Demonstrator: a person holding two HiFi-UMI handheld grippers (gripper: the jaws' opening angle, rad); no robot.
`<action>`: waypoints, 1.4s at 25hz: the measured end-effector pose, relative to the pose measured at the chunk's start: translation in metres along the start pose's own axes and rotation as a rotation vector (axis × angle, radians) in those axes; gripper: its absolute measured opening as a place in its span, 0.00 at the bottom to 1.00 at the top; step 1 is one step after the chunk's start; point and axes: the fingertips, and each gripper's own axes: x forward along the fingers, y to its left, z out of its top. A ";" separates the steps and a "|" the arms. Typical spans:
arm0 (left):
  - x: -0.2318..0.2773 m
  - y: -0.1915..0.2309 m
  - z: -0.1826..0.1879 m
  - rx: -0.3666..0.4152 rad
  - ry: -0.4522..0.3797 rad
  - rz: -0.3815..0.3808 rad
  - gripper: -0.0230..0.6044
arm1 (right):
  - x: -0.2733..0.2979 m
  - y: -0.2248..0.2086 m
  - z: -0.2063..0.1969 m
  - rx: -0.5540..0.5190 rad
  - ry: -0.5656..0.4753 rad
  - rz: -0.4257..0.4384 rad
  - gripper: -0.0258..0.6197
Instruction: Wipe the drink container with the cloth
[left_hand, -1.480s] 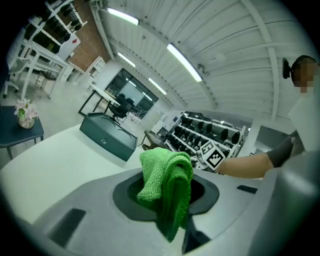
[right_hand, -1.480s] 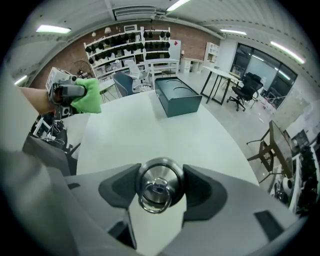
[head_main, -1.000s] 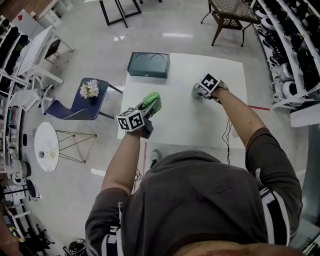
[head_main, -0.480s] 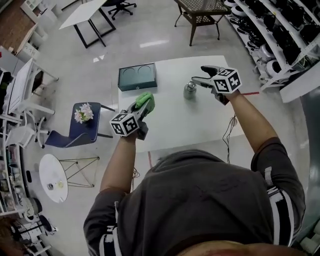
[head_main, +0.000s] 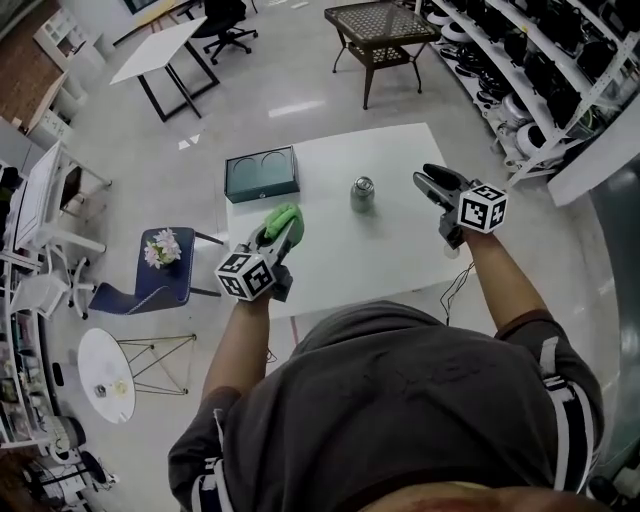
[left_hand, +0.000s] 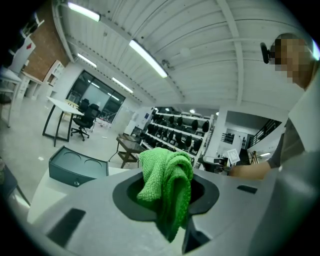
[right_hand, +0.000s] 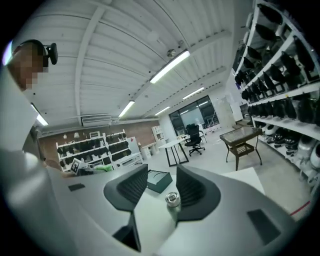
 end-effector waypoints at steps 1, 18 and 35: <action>-0.001 -0.003 -0.001 0.005 -0.002 0.003 0.19 | -0.005 -0.001 -0.006 0.001 -0.004 -0.011 0.29; -0.027 0.000 -0.045 -0.031 -0.019 0.069 0.19 | -0.015 0.001 -0.060 -0.085 0.047 -0.097 0.02; -0.024 -0.001 -0.033 -0.021 -0.036 0.059 0.19 | -0.010 0.009 -0.056 -0.123 0.066 -0.070 0.02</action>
